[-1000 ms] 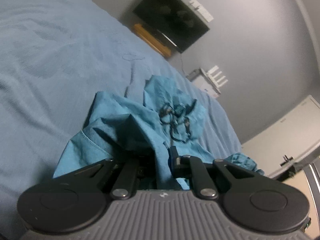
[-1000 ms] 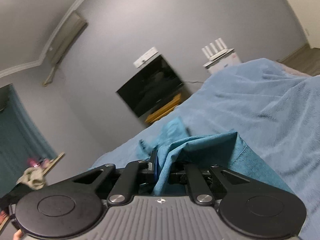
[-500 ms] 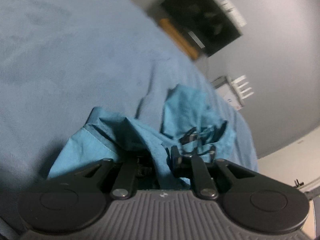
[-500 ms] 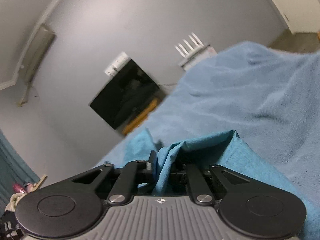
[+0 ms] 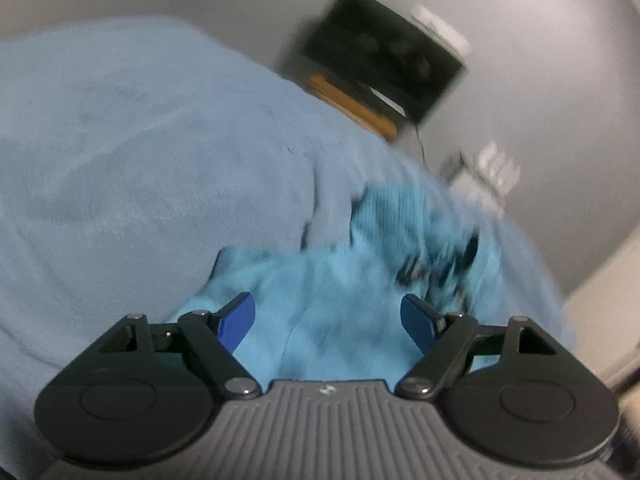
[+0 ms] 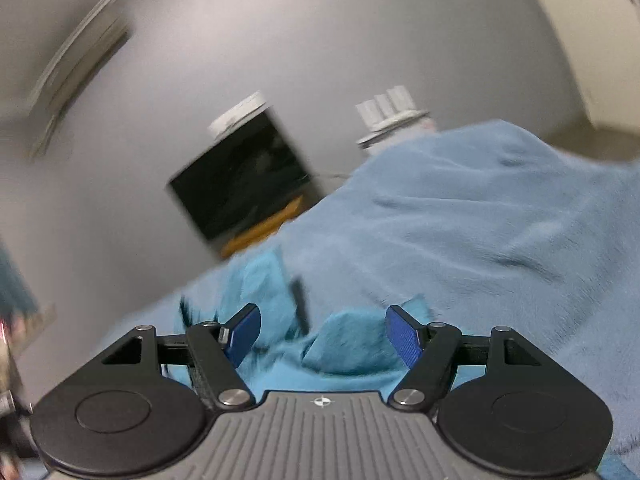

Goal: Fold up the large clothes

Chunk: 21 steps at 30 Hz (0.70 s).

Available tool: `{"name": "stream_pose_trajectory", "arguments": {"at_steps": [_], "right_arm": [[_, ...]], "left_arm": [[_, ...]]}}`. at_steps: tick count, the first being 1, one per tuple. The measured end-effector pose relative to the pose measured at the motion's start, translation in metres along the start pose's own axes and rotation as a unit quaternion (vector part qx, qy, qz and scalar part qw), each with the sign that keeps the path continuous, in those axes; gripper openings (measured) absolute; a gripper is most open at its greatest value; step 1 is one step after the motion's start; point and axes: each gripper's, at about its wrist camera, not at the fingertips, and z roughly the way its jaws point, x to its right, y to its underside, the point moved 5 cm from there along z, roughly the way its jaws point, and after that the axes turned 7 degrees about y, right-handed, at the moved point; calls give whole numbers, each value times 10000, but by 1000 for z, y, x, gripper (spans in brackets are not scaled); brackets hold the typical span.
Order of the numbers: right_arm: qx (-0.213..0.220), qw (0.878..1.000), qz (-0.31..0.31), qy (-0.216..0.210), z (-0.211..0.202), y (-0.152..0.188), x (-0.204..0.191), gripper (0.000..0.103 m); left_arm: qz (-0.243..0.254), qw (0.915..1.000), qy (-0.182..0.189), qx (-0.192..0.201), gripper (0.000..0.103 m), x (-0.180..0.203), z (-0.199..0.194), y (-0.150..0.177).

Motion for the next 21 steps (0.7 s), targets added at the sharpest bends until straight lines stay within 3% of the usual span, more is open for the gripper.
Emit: {"name": "stream_pose_trajectory", "arguments": {"at_steps": [4, 7, 10, 14, 18, 21], "right_arm": [[-417, 9961, -776, 89, 15, 27, -27, 71], [-844, 9924, -772, 461, 35, 45, -16, 65], [-1108, 9871, -613, 976, 45, 57, 12, 58], [-950, 9908, -50, 958, 21, 52, 27, 61], [-788, 9936, -111, 803, -21, 56, 23, 67], [-784, 9946, -67, 683, -63, 65, 26, 71]], "left_arm": [[871, 9927, -646, -522, 79, 5, 18, 37], [1187, 9840, -1151, -670, 79, -8, 21, 55], [1191, 9818, -1328, -649, 79, -21, 11, 63], [865, 9903, -1014, -380, 79, -25, -27, 69], [487, 9966, -650, -156, 80, -20, -72, 85], [526, 9975, -468, -55, 80, -12, -103, 104]]}}
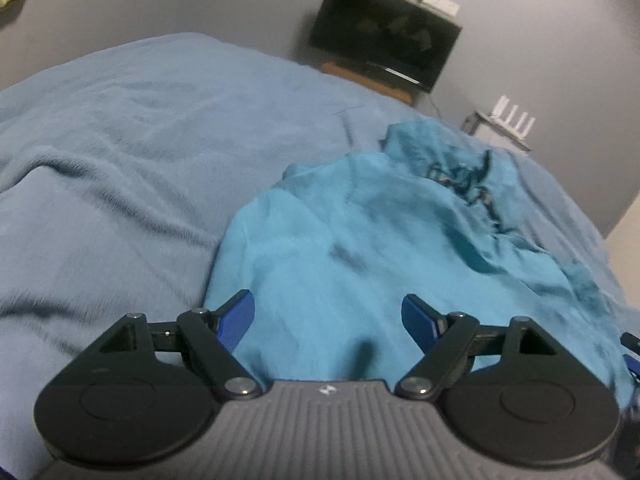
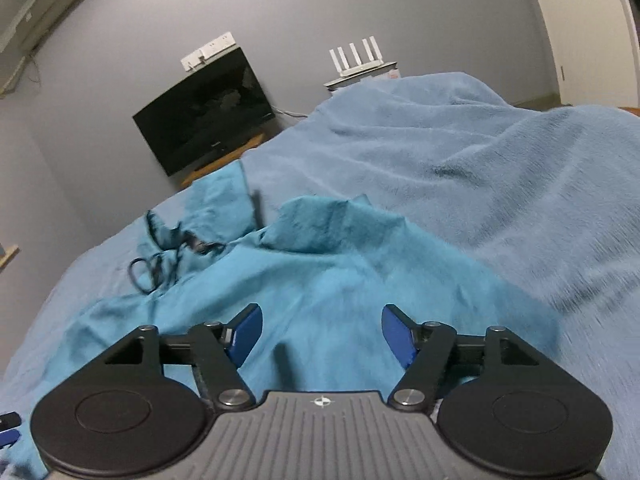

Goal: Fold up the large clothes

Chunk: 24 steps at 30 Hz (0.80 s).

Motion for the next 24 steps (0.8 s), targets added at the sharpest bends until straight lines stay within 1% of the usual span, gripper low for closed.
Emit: {"name": "stream_pose_trajectory", "arguments": {"at_steps": [3, 5, 8, 9, 10, 11, 13, 16, 19, 20, 24], "right_arm": [[-12, 9999, 58, -98, -48, 13, 8, 74], [-75, 9998, 103, -162, -73, 24, 14, 76], [-258, 9988, 299, -301, -98, 42, 25, 81], [-364, 9980, 393, -332, -103, 48, 29, 82], [-484, 9971, 476, -350, -105, 55, 33, 82], [-602, 9961, 538, -349, -104, 61, 36, 82], [-739, 9944, 656, -368, -102, 68, 40, 82], [-690, 9937, 819, -343, -95, 70, 44, 83], [-699, 9911, 1078, -357, -83, 71, 48, 84], [-686, 9905, 1128, -375, -78, 70, 48, 84], [-607, 9873, 1410, -410, -57, 63, 51, 85]], "left_arm": [[50, 9999, 53, 88, 84, 5, -26, 20], [-161, 9997, 170, 71, 85, 3, -39, 35], [-674, 9966, 434, -177, 85, -6, -45, 55], [-763, 9955, 484, -284, 85, -9, -41, 60], [-746, 9956, 471, -330, 85, -9, -39, 62], [-704, 9959, 450, -344, 85, -9, -35, 64], [-772, 9949, 539, -373, 85, -10, -25, 65], [-1050, 9914, 660, -429, 85, -15, -7, 67], [-1200, 9890, 749, -442, 85, -21, 9, 66], [-1266, 9877, 813, -424, 89, -23, 13, 64], [-1484, 9844, 921, -225, 93, -30, 24, 58]]}}
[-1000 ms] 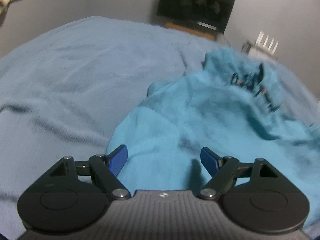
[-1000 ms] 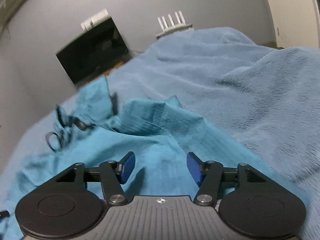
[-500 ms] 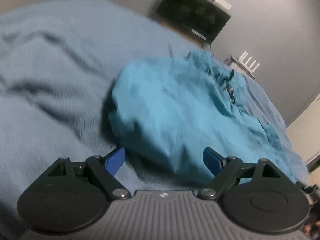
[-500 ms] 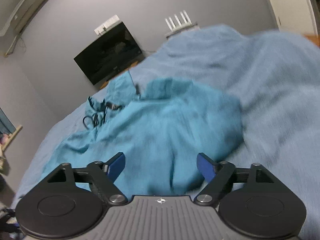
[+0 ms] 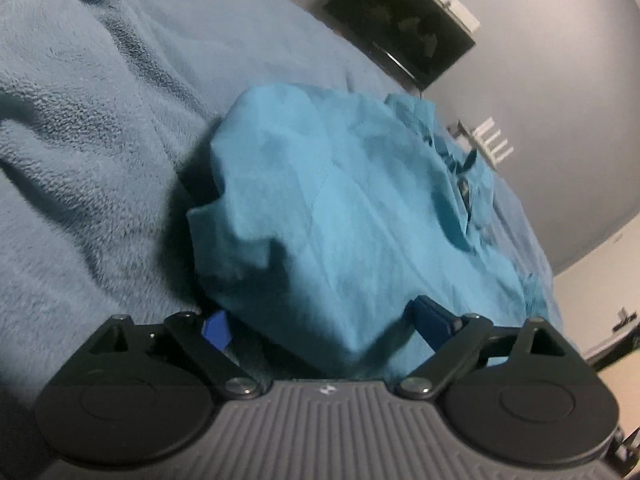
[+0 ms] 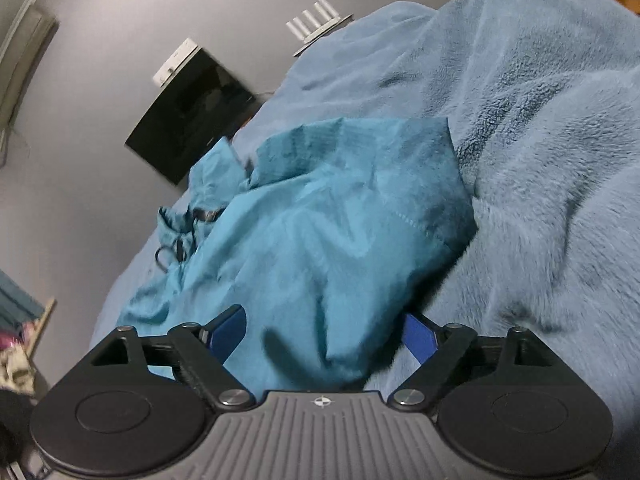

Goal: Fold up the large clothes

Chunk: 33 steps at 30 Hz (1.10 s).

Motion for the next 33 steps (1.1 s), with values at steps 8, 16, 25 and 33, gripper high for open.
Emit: {"name": "stream_pose_trajectory", "arguments": {"at_steps": [8, 16, 25, 33], "right_arm": [[498, 9977, 467, 36, 29, -24, 9, 53], [1011, 9946, -239, -53, 3, -22, -13, 16], [908, 9945, -421, -293, -60, -23, -5, 15], [470, 9958, -660, -437, -126, -8, 19, 15]], "left_arm": [[-528, 9973, -141, 489, 63, -24, 12, -11], [341, 9973, -307, 572, 18, 9, -13, -3], [714, 9964, -329, 322, 16, 28, -89, 25], [969, 9946, -361, -10, 16, 37, -159, 47]]}}
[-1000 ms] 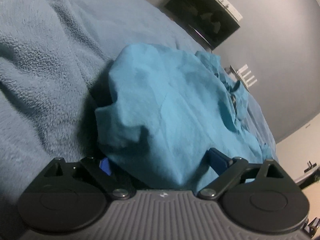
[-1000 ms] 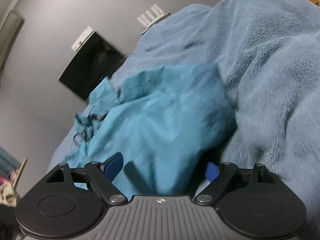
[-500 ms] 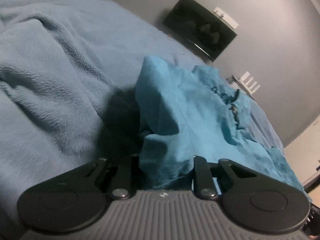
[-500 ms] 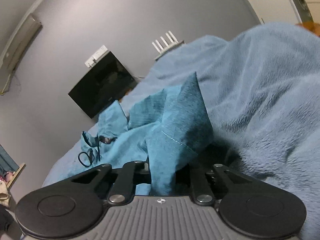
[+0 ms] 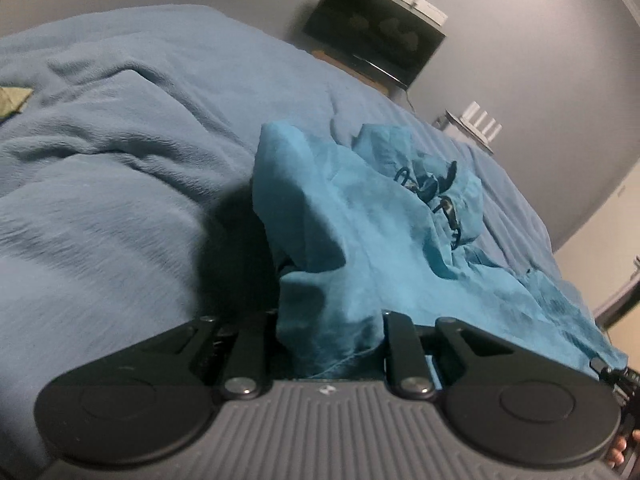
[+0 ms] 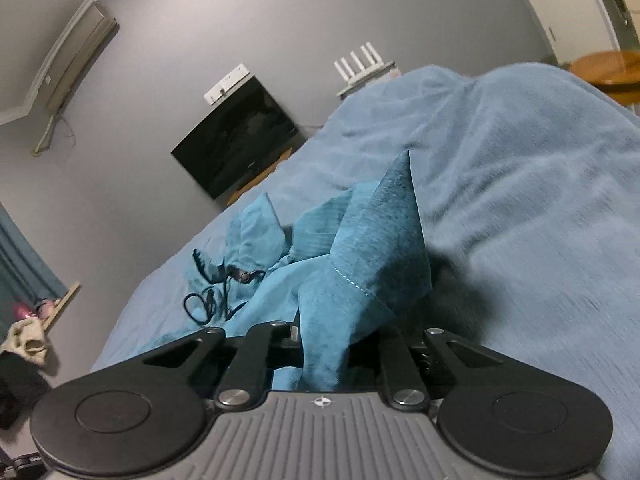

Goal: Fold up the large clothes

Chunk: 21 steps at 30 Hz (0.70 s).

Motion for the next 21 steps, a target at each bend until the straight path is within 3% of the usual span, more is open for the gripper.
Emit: {"name": "stream_pose_trajectory", "arguments": {"at_steps": [4, 8, 9, 10, 11, 13, 14, 15, 16, 21], "right_arm": [[-154, 9997, -194, -36, -28, 6, 3, 15], [-174, 9983, -442, 330, -39, 14, 3, 27], [-126, 9977, -511, 437, -40, 13, 4, 40], [-59, 9970, -563, 519, -41, 12, 3, 60], [42, 9963, -611, 597, -45, 15, 5, 67], [298, 9937, -786, 746, -48, 8, 1, 85], [410, 9914, -889, 870, -49, 6, -1, 88], [536, 9889, -1008, 952, -52, 5, -5, 89], [651, 9866, -1132, 982, -53, 4, -8, 89], [1074, 9723, -1702, 1192, -48, -5, -33, 92]], "left_arm": [[206, 9994, -118, -253, 18, 6, -15, 5], [230, 9980, -381, -442, 34, 9, -21, 8], [179, 9978, -462, -436, 37, 10, -22, 5], [151, 9975, -577, -383, 39, 10, -23, 2], [190, 9970, -711, -252, 43, 13, -26, -4], [508, 9927, -1068, 225, 64, 21, -38, -19], [685, 9892, -1211, 456, 82, 25, -42, -24], [894, 9856, -1283, 644, 90, 33, -49, -28], [1113, 9833, -1259, 701, 90, 41, -49, -33], [1917, 9752, -1069, 274, 90, 80, -11, -46]]}}
